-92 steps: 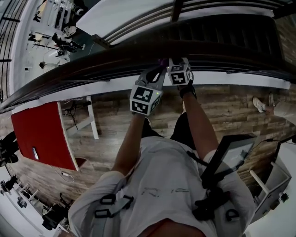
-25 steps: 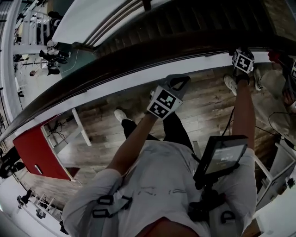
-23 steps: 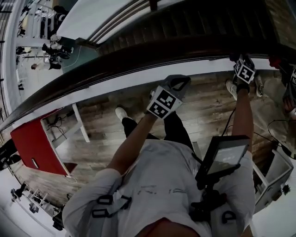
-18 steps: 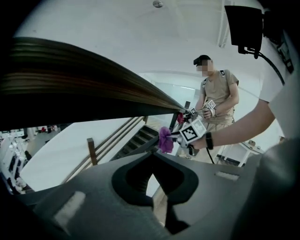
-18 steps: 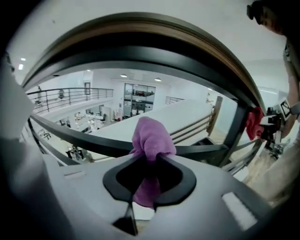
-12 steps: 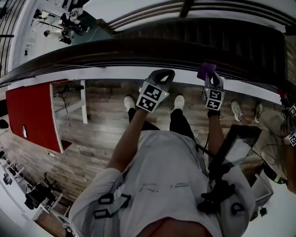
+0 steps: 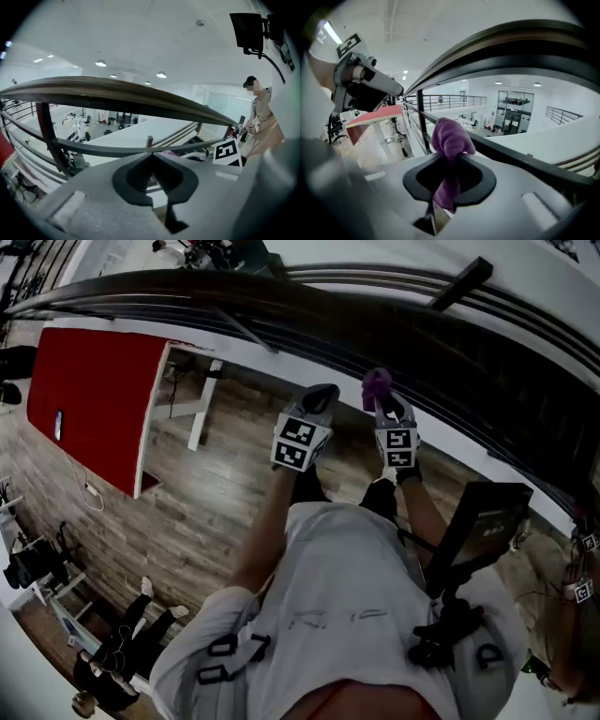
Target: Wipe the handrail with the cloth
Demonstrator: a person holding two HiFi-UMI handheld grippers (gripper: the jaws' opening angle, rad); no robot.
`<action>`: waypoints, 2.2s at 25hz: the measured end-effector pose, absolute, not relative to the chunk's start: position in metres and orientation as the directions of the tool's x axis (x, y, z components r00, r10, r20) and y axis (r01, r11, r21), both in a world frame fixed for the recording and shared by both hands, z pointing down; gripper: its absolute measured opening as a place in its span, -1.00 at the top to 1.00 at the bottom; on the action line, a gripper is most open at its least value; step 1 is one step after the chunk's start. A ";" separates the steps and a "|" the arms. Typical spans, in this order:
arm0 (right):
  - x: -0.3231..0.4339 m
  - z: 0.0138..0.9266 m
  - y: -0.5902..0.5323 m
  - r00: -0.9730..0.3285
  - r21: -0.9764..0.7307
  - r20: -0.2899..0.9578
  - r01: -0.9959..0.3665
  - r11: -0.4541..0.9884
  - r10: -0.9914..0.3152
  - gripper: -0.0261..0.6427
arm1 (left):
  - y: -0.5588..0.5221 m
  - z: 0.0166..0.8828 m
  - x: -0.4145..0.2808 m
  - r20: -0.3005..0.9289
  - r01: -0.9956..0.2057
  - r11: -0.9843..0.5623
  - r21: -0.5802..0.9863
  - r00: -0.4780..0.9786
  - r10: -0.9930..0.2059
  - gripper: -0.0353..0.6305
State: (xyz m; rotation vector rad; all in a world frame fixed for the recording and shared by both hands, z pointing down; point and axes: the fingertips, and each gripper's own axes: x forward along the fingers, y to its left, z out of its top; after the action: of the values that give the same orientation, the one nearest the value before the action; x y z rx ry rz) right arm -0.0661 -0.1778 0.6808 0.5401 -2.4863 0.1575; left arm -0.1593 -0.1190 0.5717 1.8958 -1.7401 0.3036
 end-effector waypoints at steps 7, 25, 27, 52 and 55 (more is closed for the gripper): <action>-0.209 0.734 -0.117 -0.777 -0.058 0.608 -0.246 0.967 -0.161 0.76 | -0.055 0.603 -0.269 0.536 -0.950 0.200 0.238 -0.043 -0.843 0.89; -0.480 0.835 -0.131 -0.714 0.015 0.684 -0.193 0.981 -0.151 0.76 | -0.002 0.675 -0.395 0.560 -0.912 0.327 0.248 -0.140 -0.817 0.89; -0.502 0.839 -0.129 -0.704 0.016 0.701 -0.149 0.989 -0.117 0.76 | -0.001 0.671 -0.401 0.549 -0.914 0.338 0.225 -0.167 -0.819 0.89; -0.376 0.876 -0.161 -0.613 0.048 0.772 -0.211 0.976 -0.170 0.76 | -0.012 0.666 -0.303 0.529 -0.906 0.346 0.242 -0.175 -0.830 0.89; -0.337 0.868 -0.171 -0.603 0.035 0.776 -0.253 0.967 -0.186 0.76 | -0.026 0.662 -0.281 0.529 -0.922 0.294 0.254 -0.122 -0.840 0.89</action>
State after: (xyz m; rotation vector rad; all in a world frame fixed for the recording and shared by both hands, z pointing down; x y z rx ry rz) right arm -0.3370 -0.1712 0.8683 0.3060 -2.2330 0.0978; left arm -0.2806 -0.0260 0.6616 1.5663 -1.9794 0.1801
